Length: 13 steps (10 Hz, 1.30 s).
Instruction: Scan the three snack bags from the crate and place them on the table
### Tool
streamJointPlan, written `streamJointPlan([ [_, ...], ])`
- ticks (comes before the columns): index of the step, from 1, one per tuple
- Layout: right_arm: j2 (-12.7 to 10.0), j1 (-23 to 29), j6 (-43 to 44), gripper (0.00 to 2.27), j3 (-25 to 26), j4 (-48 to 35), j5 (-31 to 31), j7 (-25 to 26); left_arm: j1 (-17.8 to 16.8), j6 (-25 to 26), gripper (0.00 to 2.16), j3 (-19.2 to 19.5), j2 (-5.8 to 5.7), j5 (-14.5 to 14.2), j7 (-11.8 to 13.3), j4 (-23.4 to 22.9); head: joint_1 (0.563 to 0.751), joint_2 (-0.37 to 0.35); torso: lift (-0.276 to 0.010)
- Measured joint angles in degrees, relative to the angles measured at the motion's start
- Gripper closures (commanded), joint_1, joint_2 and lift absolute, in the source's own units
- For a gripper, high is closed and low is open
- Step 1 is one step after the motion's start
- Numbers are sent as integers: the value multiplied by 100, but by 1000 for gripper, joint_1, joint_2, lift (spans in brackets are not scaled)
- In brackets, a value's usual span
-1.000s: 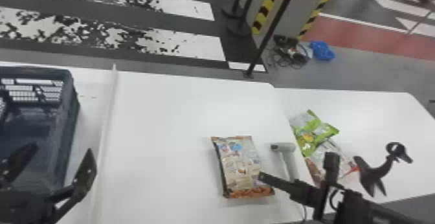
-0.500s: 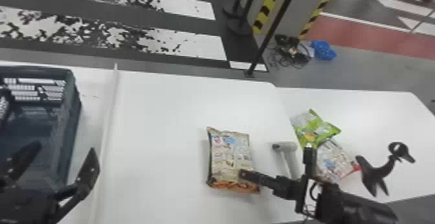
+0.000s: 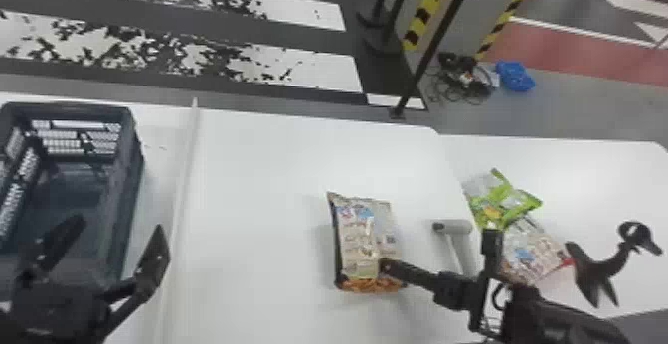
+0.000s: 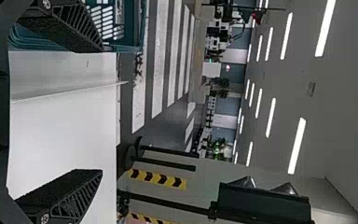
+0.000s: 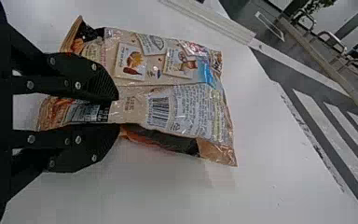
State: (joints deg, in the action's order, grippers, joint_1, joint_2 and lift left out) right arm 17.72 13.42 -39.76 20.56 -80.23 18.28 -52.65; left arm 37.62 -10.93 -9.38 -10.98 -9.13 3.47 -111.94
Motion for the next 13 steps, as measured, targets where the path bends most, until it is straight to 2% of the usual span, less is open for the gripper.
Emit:
streamJointPlan([
  [2,-27,353,-491,2229,430,-880,595,-100,0,-1,73,6,4,-1,-16,6,695,-288,-37],
  [4,-29,369,-885,2226,1198,-1284,1404,-74,7,15,73,4,17,-1,-23,5,695,-326,-37],
  [5,-23,202,-656,2226,1570,-1142,1676,145,37,16,73,-1,18,8,-23,-19,695,-350,-37],
  [6,67,-169,-166,2229,1834,-551,1803,450,78,17,73,6,14,20,-26,-52,695,-350,-37],
  [8,392,-955,1453,2229,1957,1066,1735,1499,149,17,73,91,14,26,-37,-65,695,-350,-37],
  [10,556,-1405,2987,2226,1781,2132,1564,2826,209,12,73,106,42,33,-84,-40,695,-350,-37],
  [12,510,-1470,3461,2219,1477,2444,1544,4416,206,-20,73,81,53,42,-60,48,695,-350,-37],
  [13,499,-1529,3443,2169,1314,2620,1495,4941,200,-45,73,94,27,42,-48,52,695,-350,-37],
])
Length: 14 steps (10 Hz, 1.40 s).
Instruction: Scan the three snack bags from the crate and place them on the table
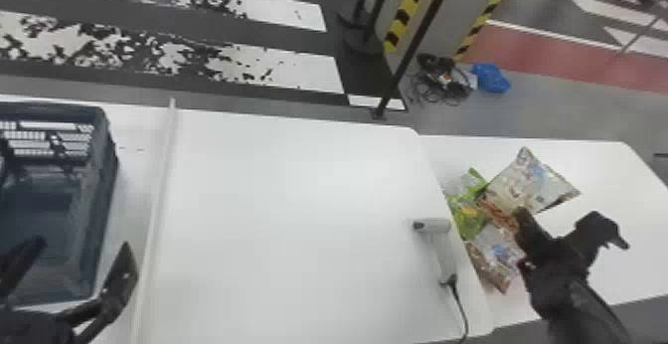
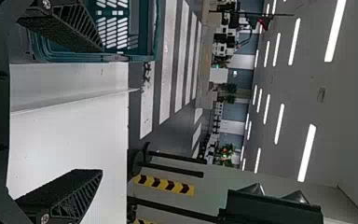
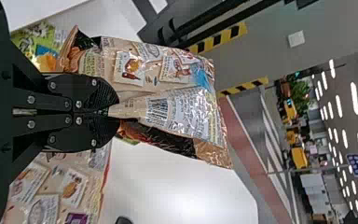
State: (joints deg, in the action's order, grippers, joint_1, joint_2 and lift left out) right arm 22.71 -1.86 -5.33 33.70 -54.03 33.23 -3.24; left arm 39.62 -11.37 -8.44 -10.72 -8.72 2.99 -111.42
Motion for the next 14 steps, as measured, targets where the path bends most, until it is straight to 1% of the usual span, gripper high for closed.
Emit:
streamJointPlan([
  [1,-16,-89,-17,2169,-112,260,-149,272,-9,-40,73,18,-27,-30,24,0,695,-350,-37],
  [2,-42,-149,-20,2165,-173,480,-307,416,-25,-56,73,25,-55,-67,37,-7,695,-350,-37],
  [3,-57,-168,-61,1932,-205,614,-385,528,-33,-51,73,21,-67,-83,43,-34,695,-350,-37],
  [4,-62,-173,-135,846,-221,681,-446,612,-35,-45,73,-3,-70,-86,43,-54,695,-350,-37],
  [5,-61,-169,-263,-1,-229,702,-507,630,-35,-40,73,-33,-71,-85,43,-65,695,-350,-37],
  [6,-54,-98,-474,-1,-238,617,-505,562,-34,-16,73,-71,-67,-76,43,-84,695,-350,-37],
  [7,-99,161,-652,53,-238,175,-435,541,-30,29,73,-106,-63,-56,36,-124,695,-350,-37],
  [10,-559,1466,-828,53,-85,-2220,-255,479,6,77,73,-123,-49,16,-21,-232,695,-350,-37],
  [12,-788,2148,-994,83,-71,-3409,-201,303,-4,93,73,-165,-36,78,-57,-218,695,-350,-37],
  [13,-890,2469,-1105,83,-97,-3910,-82,132,17,96,73,-182,-35,80,-62,-248,695,-350,-37],
  [14,-1050,2859,-1198,80,-180,-4540,38,-133,71,96,73,-205,-27,85,-89,-301,695,-350,-37],
])
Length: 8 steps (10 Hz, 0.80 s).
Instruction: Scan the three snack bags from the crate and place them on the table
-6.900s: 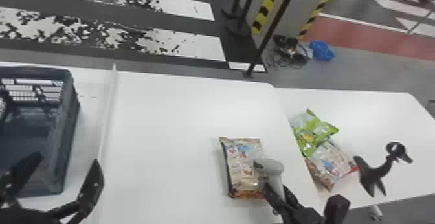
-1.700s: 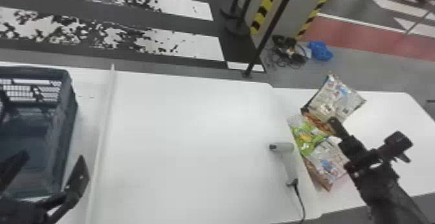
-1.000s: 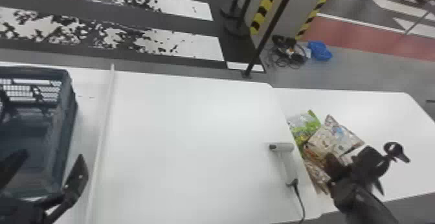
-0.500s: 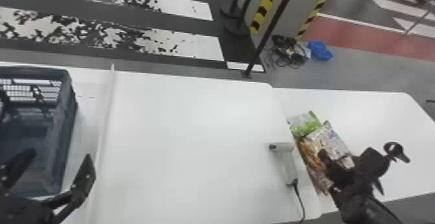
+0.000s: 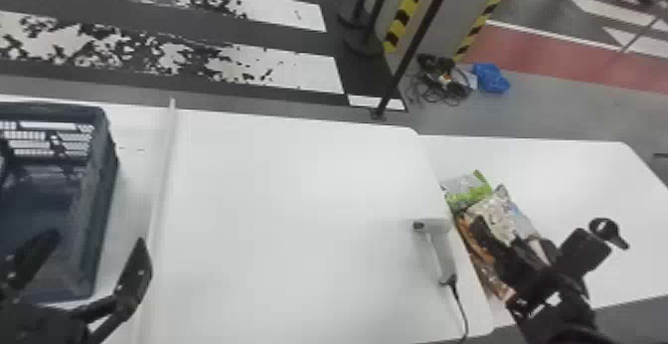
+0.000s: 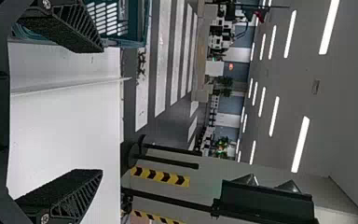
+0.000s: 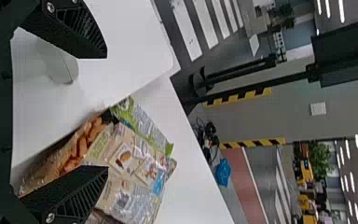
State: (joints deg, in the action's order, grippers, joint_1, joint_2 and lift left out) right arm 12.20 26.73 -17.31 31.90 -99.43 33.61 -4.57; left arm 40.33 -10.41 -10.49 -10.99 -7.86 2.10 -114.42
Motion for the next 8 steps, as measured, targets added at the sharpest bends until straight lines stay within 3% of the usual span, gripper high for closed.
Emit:
streamJointPlan([
  [3,-478,871,-54,80,-588,-1335,0,-700,96,-17,73,-179,69,102,-217,-67,695,-350,-37],
  [5,-719,1398,51,80,-1127,-2028,-168,-1244,114,0,73,-259,207,218,-289,-6,695,-350,-37],
  [6,-734,1638,458,80,-1592,-2172,-495,-1304,125,33,73,-299,265,233,-290,27,695,-302,-37],
  [8,-725,2051,2359,80,-2695,-2069,-1752,-1273,142,192,73,-376,311,241,-289,50,695,-216,-37],
])
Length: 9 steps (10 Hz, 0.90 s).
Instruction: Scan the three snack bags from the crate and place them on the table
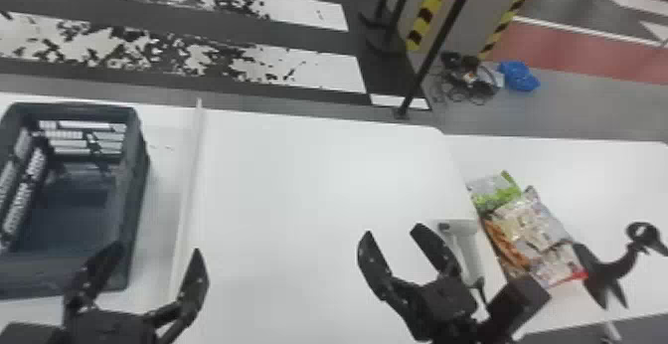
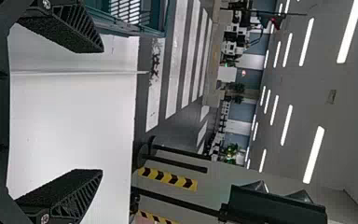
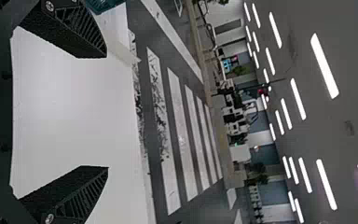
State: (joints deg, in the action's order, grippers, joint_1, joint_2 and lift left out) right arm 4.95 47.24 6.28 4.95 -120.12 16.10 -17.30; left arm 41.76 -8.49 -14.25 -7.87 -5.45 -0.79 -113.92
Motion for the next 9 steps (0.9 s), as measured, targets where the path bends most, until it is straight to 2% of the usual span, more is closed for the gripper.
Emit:
streamJointPlan([
  [1,19,101,1356,80,-395,380,-532,82,16,52,73,-5,-3,0,0,19,695,-161,-37],
  [2,29,118,2399,80,-604,846,-843,208,25,67,73,4,-20,0,0,67,695,-135,-37],
  [3,33,114,2685,80,-645,1132,-822,239,51,69,76,46,-43,-11,5,105,695,-128,-37],
  [4,42,110,2610,80,-554,1240,-691,271,77,43,76,90,-54,-30,9,133,695,-134,-37],
  [7,50,210,1668,56,81,1128,-70,300,199,-386,76,110,-57,-46,58,233,695,-243,-37],
  [9,54,338,1438,60,378,974,227,267,365,-451,76,113,-56,-31,11,28,695,-311,-37],
])
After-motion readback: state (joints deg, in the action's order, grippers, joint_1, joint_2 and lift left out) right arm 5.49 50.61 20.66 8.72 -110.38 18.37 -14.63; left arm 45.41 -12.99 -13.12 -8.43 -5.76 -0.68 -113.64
